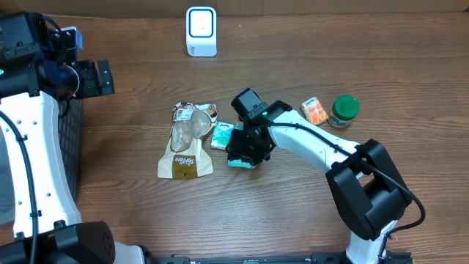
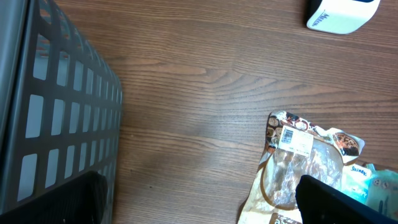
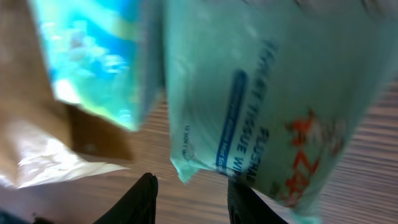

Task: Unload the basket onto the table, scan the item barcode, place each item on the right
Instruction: 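Move the right gripper over the mint-green packets and grasp one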

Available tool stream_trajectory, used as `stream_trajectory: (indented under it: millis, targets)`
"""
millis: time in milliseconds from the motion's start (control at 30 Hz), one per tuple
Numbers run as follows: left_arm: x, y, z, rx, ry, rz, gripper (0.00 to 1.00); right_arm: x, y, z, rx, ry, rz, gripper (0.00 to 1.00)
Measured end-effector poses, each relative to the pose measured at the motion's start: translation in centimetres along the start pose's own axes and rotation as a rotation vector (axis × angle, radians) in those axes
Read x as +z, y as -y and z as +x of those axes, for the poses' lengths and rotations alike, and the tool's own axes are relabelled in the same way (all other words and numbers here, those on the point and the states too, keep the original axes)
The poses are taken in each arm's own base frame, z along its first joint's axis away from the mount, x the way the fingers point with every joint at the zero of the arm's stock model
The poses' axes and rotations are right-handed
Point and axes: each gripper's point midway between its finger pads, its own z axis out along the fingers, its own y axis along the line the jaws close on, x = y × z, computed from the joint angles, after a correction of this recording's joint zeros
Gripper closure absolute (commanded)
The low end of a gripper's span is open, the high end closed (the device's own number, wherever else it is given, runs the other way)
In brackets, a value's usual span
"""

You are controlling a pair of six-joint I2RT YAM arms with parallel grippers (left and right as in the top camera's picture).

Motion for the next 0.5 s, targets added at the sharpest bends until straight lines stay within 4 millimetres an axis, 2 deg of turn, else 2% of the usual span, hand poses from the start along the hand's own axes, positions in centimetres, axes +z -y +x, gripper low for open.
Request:
stream_trajectory:
  millis: [133, 300, 367, 500]
  targets:
    - [0.0, 0.0, 0.0, 0.000, 0.000, 0.000, 0.01, -0.4, 2.1, -0.8, 0.046, 0.008, 0.043, 0.66]
    - [0.0, 0.0, 0.0, 0.000, 0.000, 0.000, 0.01, -1.8, 5.4, -3.1, 0.106, 0.031, 0.058, 0.65]
    - [0.0, 0.0, 0.0, 0.000, 0.000, 0.000, 0.00, -2.6, 7.2, -4.6, 0.128, 0.055, 0.057, 0.63]
    - [0.0, 0.0, 0.0, 0.000, 0.000, 0.000, 0.01, -4.0, 9.3, -7.5, 0.137, 0.125, 0.029, 0.61]
